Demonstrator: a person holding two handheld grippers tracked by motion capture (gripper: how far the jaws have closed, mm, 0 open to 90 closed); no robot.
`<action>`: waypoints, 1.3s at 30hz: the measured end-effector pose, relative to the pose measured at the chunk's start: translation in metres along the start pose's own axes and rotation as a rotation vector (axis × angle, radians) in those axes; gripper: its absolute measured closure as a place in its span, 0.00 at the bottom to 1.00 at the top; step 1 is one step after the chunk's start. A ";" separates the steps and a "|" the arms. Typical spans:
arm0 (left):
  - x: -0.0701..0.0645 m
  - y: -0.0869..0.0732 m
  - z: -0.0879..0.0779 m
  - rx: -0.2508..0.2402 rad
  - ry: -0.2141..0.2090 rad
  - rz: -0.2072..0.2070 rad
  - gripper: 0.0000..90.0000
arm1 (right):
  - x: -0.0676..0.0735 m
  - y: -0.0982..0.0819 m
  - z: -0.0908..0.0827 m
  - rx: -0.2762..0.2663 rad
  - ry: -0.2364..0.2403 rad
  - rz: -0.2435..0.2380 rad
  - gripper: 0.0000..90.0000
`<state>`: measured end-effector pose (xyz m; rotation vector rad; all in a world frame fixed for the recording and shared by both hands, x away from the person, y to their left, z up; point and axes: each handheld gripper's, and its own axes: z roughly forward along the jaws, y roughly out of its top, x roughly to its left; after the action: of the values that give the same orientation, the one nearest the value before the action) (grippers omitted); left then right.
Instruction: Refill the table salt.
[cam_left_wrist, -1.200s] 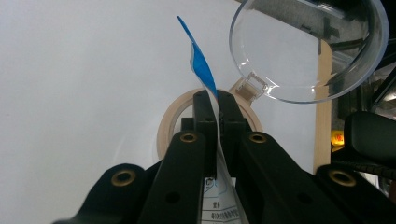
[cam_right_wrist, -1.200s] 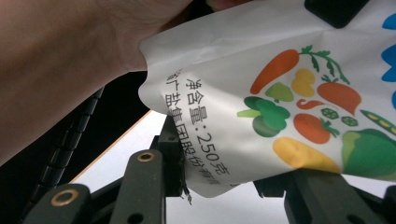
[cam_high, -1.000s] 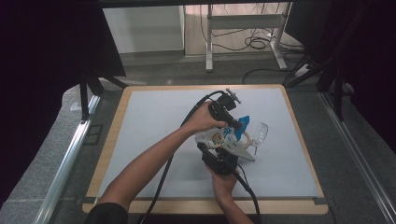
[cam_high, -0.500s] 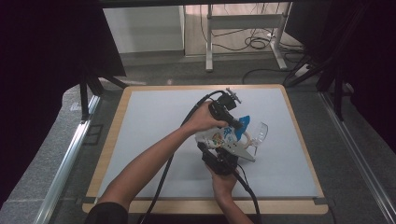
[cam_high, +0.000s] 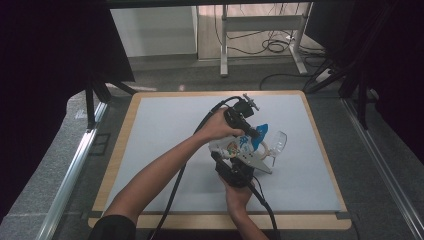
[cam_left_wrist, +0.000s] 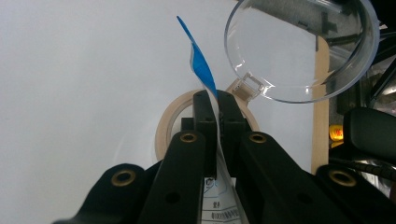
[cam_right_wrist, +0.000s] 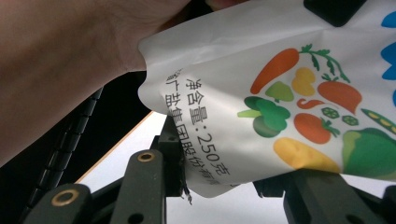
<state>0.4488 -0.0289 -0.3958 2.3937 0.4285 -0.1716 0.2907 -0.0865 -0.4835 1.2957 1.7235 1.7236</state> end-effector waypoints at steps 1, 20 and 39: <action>0.000 0.000 0.001 -0.004 0.000 -0.004 1.00 | 0.000 0.000 0.000 -0.002 -0.001 0.002 0.69; 0.000 0.001 0.000 -0.005 0.004 -0.005 1.00 | 0.001 0.001 0.002 -0.008 -0.003 0.008 0.69; -0.002 0.005 0.006 -0.001 -0.003 0.008 1.00 | -0.004 0.000 -0.002 -0.007 -0.014 0.002 0.69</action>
<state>0.4484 -0.0366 -0.3965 2.3938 0.4174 -0.1710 0.2908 -0.0911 -0.4842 1.3043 1.7075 1.7157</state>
